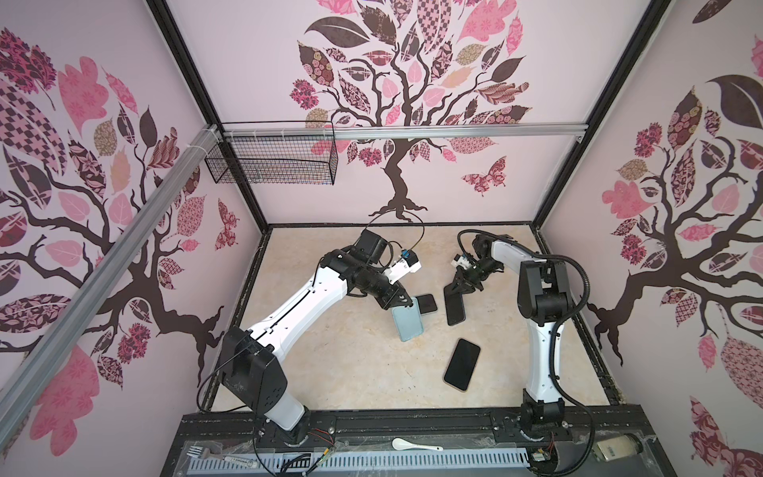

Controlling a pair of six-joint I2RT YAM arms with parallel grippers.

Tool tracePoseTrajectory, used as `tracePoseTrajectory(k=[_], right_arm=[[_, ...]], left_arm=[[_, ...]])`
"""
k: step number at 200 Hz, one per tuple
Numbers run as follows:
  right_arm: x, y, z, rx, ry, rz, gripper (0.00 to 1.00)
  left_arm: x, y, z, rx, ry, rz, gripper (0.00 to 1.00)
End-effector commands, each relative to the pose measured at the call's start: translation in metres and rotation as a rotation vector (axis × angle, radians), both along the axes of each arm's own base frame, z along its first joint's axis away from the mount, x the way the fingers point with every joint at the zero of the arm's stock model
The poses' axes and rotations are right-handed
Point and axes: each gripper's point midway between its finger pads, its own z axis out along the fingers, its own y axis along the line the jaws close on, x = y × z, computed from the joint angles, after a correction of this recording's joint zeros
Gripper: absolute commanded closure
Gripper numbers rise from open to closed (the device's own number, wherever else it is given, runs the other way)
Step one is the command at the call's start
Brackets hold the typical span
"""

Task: Take the phone out of the phone case
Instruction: Place the phone at the center of the table.

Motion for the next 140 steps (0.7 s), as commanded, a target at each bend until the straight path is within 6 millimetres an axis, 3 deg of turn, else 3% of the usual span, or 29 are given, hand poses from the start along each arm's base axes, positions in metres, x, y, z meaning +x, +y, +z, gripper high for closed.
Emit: tracePoseTrajectory(k=[1, 101, 140], right_arm=[[-0.007, -0.002, -0.016, 0.014, 0.068, -0.005, 0.79], [-0.005, -0.020, -0.021, -0.048, 0.060, -0.043, 0.73], [-0.006, -0.024, -0.022, -0.064, 0.057, -0.053, 0.67]], left_arm=[[0.001, -0.003, 0.016, -0.018, -0.032, -0.022, 1.00], [-0.001, -0.001, 0.016, -0.015, -0.028, -0.020, 1.00], [-0.002, -0.001, 0.017, -0.018, -0.031, -0.021, 1.00]])
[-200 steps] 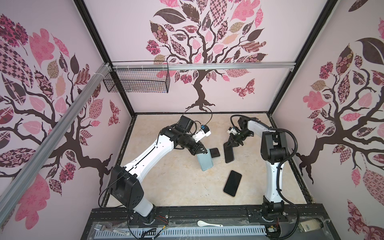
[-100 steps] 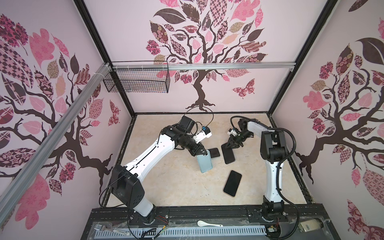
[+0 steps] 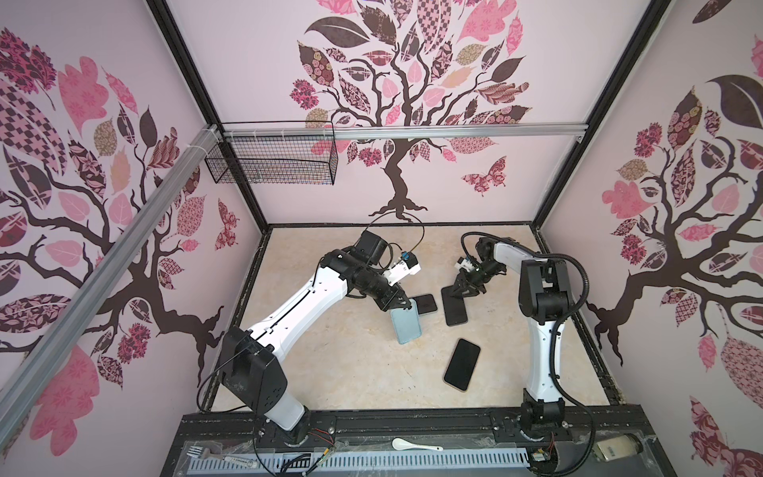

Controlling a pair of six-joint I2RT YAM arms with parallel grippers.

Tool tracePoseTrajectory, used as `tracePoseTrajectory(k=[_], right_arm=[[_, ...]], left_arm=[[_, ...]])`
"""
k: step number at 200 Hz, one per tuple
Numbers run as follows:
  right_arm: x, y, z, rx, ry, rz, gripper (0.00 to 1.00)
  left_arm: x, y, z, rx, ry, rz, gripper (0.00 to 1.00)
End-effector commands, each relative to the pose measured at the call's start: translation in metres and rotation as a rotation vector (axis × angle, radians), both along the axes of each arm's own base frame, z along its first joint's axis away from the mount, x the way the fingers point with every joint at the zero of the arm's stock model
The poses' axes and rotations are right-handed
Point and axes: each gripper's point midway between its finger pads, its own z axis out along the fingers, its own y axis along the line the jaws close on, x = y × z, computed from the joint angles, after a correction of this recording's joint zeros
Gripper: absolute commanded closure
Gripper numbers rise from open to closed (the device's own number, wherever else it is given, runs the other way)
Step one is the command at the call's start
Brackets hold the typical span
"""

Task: Take the phone out of the phone case
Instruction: Place the phone at the center of the table, then pass the phone case.

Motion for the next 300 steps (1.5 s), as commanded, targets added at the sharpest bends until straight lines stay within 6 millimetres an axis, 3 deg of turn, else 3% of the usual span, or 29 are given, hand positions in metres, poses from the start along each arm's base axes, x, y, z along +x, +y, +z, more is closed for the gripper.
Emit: tracePoseTrajectory(k=[1, 48, 70, 99, 117, 130, 162, 199, 214, 235, 260, 300], right_arm=[[-0.004, -0.010, -0.007, -0.051, 0.021, -0.013, 0.66], [-0.002, -0.027, -0.006, -0.142, -0.007, -0.046, 0.63], [0.007, -0.044, 0.008, -0.248, -0.079, -0.087, 0.61], [0.024, -0.056, 0.058, -0.304, -0.273, -0.202, 0.56], [0.022, -0.047, 0.096, -0.278, -0.414, -0.244, 0.54], [0.017, -0.029, 0.121, -0.259, -0.517, -0.225, 0.54], [-0.014, 0.034, 0.178, -0.248, -0.765, -0.078, 0.58], [-0.072, 0.118, 0.244, -0.171, -1.075, 0.120, 0.58], [-0.097, 0.141, 0.266, -0.137, -1.159, 0.177, 0.58], [-0.128, 0.156, 0.289, -0.056, -1.242, 0.208, 0.58], [-0.163, 0.163, 0.299, 0.049, -1.263, 0.279, 0.57], [-0.204, 0.163, 0.282, 0.105, -1.224, 0.411, 0.57]], left_arm=[[0.002, -0.004, 0.020, -0.034, -0.042, -0.013, 1.00], [0.001, -0.001, 0.024, -0.040, -0.056, -0.003, 1.00], [0.007, 0.007, 0.036, -0.091, -0.066, 0.037, 1.00], [0.014, 0.030, 0.067, -0.284, -0.030, 0.088, 1.00], [0.016, 0.042, 0.078, -0.351, -0.028, 0.110, 1.00], [0.016, 0.050, 0.083, -0.402, -0.017, 0.127, 1.00], [0.007, 0.064, 0.084, -0.505, 0.064, 0.115, 1.00], [-0.014, 0.067, 0.070, -0.510, 0.119, 0.112, 1.00], [-0.023, 0.068, 0.064, -0.505, 0.136, 0.115, 1.00], [-0.036, 0.071, 0.059, -0.495, 0.147, 0.122, 1.00], [-0.050, 0.066, 0.053, -0.482, 0.146, 0.116, 1.00], [-0.059, 0.051, 0.051, -0.487, 0.143, 0.090, 1.00]])
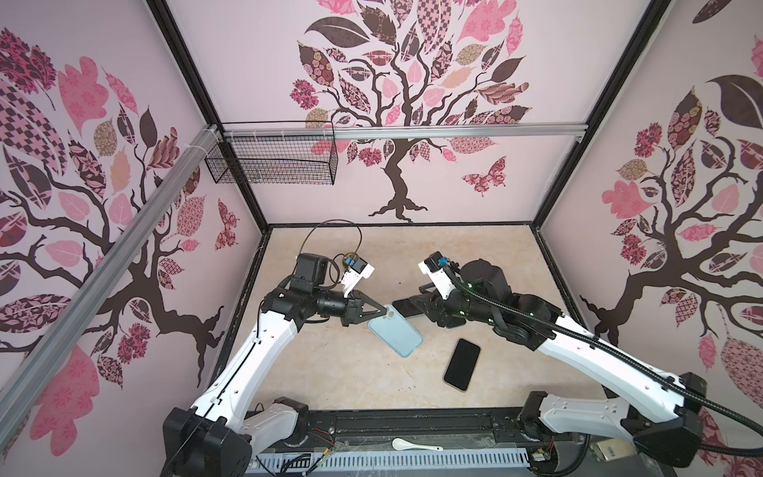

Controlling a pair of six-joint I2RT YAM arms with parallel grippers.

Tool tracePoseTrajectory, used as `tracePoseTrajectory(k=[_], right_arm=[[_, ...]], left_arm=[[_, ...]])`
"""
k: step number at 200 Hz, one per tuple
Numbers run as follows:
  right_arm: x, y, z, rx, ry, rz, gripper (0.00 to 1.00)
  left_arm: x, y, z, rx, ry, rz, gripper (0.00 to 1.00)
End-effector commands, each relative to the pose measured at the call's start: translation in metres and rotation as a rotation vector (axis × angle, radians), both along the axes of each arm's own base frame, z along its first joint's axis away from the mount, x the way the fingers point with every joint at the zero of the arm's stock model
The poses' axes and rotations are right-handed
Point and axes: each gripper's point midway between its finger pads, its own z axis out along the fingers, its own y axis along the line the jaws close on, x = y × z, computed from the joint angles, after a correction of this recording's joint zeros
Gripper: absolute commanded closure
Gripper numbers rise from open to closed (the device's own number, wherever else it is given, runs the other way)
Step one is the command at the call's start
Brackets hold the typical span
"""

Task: Take the phone out of the phone case
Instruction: Pass the phone case.

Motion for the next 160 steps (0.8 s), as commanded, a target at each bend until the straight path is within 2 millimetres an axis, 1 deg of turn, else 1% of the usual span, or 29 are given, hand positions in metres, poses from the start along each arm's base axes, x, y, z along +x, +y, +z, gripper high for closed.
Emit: tracePoseTrajectory(k=[1, 19, 41, 52, 74, 106, 125, 136, 160], right_arm=[[-0.023, -0.001, -0.006, -0.028, 0.007, 0.075, 0.57], [-0.034, -0.001, -0.019, -0.064, 0.022, 0.103, 0.58], [-0.039, -0.001, -0.030, -0.100, 0.032, 0.107, 0.60], [-0.041, 0.003, -0.035, -0.122, 0.022, 0.109, 0.61], [-0.035, 0.008, -0.042, -0.156, 0.003, 0.075, 0.63], [-0.025, 0.007, -0.038, -0.153, -0.041, 0.020, 0.65], [-0.023, 0.008, -0.046, -0.192, -0.041, 0.020, 0.65], [-0.023, 0.008, -0.052, -0.209, -0.034, 0.026, 0.65], [-0.029, 0.014, -0.056, -0.203, -0.011, 0.069, 0.65]], left_arm=[[0.001, -0.006, -0.002, -0.015, -0.006, 0.004, 1.00], [0.001, -0.008, -0.001, -0.017, -0.009, -0.003, 1.00], [0.004, -0.009, 0.001, -0.017, -0.009, -0.004, 1.00], [0.004, -0.010, 0.002, -0.017, -0.009, -0.011, 1.00], [0.004, -0.012, 0.003, -0.018, 0.002, -0.024, 1.00], [0.003, -0.013, 0.000, -0.008, 0.009, -0.036, 1.00], [0.003, -0.013, 0.001, -0.008, 0.005, -0.035, 1.00], [0.003, -0.013, 0.001, -0.007, 0.005, -0.035, 1.00], [0.004, -0.013, 0.001, -0.004, 0.001, -0.034, 1.00]])
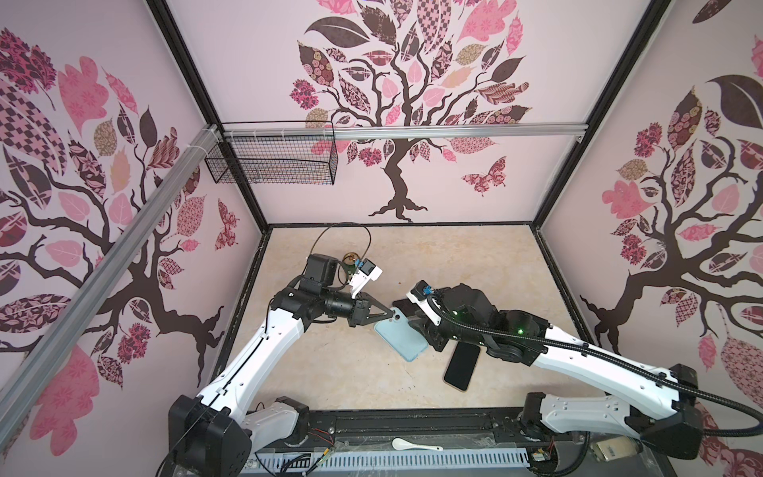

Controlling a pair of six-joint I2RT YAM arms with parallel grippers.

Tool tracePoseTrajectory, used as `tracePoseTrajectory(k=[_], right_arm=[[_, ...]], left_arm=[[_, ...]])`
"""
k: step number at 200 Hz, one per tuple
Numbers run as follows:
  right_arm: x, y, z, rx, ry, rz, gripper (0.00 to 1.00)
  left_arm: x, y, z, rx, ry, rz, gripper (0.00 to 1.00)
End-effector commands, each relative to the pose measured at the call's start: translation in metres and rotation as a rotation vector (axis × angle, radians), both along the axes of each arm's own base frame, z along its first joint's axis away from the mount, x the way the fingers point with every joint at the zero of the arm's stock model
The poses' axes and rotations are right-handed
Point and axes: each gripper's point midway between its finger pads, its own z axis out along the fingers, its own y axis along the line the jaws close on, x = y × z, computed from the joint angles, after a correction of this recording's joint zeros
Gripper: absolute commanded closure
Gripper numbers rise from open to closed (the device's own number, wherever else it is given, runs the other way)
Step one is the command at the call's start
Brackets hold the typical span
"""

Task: Take the phone out of the phone case
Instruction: Pass the phone case.

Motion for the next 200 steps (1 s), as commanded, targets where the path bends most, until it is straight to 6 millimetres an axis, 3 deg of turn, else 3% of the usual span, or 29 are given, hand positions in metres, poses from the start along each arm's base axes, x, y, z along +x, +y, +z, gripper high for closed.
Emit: tracePoseTrajectory(k=[1, 33, 76, 113, 200], right_arm=[[-0.002, 0.005, -0.004, -0.017, 0.008, 0.025, 0.65], [-0.006, 0.008, -0.016, -0.038, 0.037, 0.045, 0.65], [0.004, 0.002, -0.026, -0.081, 0.013, -0.005, 0.68], [0.004, 0.004, -0.029, -0.080, 0.017, -0.002, 0.81], [0.003, 0.005, -0.030, -0.058, 0.032, -0.011, 0.97]], left_arm=[[0.001, -0.002, 0.011, -0.011, -0.040, -0.015, 1.00], [0.002, -0.002, 0.010, -0.011, -0.037, -0.016, 1.00], [0.003, -0.002, 0.009, -0.007, -0.038, -0.012, 1.00], [0.004, -0.003, 0.010, -0.007, -0.039, -0.010, 1.00], [0.006, -0.003, 0.011, -0.010, -0.037, -0.004, 1.00]])
